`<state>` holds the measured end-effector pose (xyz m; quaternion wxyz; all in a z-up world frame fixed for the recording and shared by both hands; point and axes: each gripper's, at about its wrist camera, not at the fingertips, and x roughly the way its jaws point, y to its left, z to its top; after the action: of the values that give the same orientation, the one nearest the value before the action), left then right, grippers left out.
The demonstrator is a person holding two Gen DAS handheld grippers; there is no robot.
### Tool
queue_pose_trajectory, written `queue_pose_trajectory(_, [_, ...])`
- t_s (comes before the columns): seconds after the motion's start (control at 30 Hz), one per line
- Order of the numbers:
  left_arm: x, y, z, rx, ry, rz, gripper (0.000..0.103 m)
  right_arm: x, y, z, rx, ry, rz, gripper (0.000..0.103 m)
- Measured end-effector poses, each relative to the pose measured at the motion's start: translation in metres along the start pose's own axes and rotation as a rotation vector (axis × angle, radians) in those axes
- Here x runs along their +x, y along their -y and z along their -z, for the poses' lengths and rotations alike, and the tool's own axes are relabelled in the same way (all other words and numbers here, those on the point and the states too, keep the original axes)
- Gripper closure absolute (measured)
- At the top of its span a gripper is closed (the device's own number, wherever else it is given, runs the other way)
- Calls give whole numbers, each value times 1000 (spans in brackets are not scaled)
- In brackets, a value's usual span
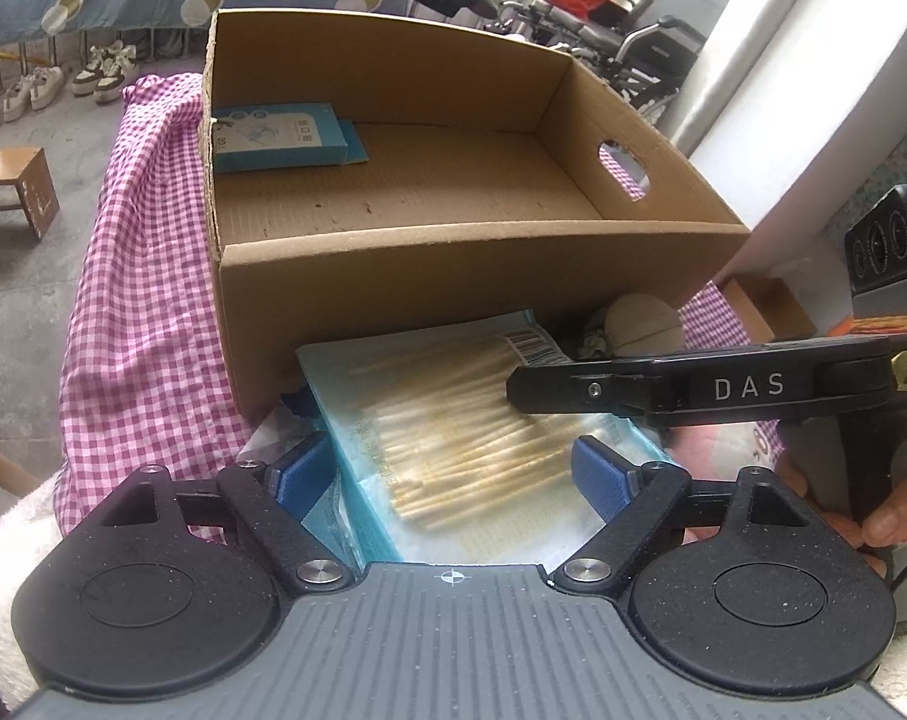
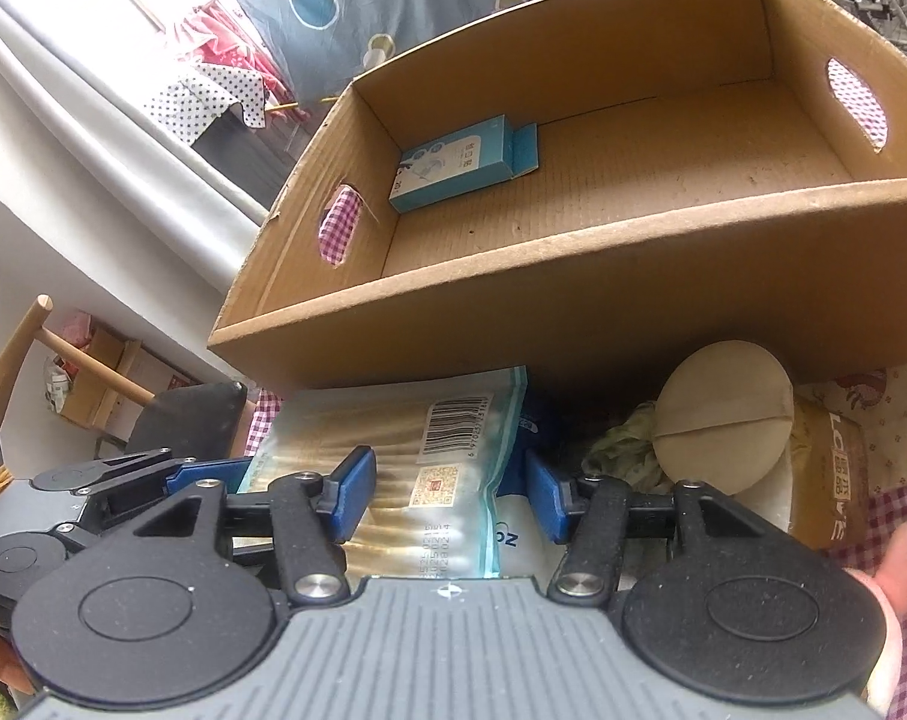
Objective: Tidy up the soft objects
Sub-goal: 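Lower the cotton swab bag beside the bandage box and open the right gripper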
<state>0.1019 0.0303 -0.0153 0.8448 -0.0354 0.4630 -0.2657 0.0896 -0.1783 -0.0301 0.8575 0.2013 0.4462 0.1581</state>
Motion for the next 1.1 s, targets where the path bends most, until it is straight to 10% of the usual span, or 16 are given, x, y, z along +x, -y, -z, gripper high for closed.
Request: queue_pose_trajectory(1.1, [-59,48,4,160,188,-66,19,-68,-33,15,-102,165,-69,64])
